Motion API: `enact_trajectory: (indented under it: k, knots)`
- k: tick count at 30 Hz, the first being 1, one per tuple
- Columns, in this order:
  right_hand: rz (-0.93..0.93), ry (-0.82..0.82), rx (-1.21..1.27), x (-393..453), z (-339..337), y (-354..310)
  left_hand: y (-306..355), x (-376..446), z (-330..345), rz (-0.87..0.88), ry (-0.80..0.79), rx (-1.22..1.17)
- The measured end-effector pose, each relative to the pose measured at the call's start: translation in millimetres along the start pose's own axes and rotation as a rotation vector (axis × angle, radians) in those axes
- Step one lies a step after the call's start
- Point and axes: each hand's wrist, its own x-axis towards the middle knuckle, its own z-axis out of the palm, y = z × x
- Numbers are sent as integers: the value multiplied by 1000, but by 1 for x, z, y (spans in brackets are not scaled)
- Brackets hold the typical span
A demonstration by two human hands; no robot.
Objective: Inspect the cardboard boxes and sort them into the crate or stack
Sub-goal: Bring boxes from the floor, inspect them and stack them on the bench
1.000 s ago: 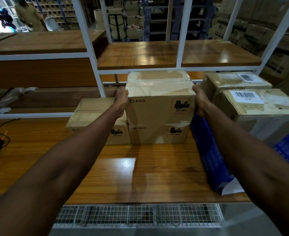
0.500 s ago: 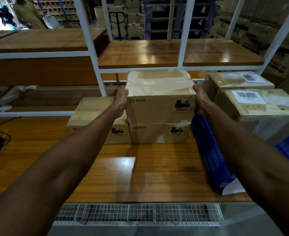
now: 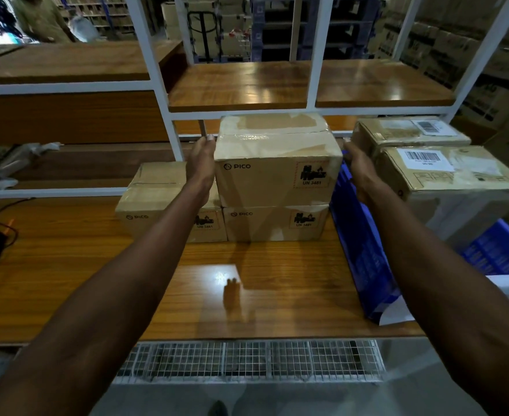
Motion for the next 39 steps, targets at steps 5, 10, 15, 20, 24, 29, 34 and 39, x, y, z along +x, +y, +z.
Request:
enact_trajectory:
  k: [5, 10, 15, 20, 24, 29, 34, 39]
  knots:
    - [-76, 95, 46, -37, -12, 9, -9, -42, 0, 75, 23, -33]
    - [-170, 212, 109, -99, -12, 13, -17, -93, -9, 183, 10, -93]
    - [-181, 353, 238, -171, -7, 27, -29, -136, -28, 109, -11, -266]
    - [-85, 513, 395, -259, 11, 53, -47, -184, -42, 4, -316, -346]
    - [-1, 656, 480, -332, 25, 87, -76, -220, -46, -139, -511, -340]
    - [168, 891, 478, -440, 26, 160, -118, -283, -30, -327, -795, -249]
    - [458, 1087, 419, -564, 25, 239, -161, -375, -9, -495, -1061, -90]
    - [705, 1253, 480, -701, 35, 303, -210, -482, 8, -645, -1331, 157]
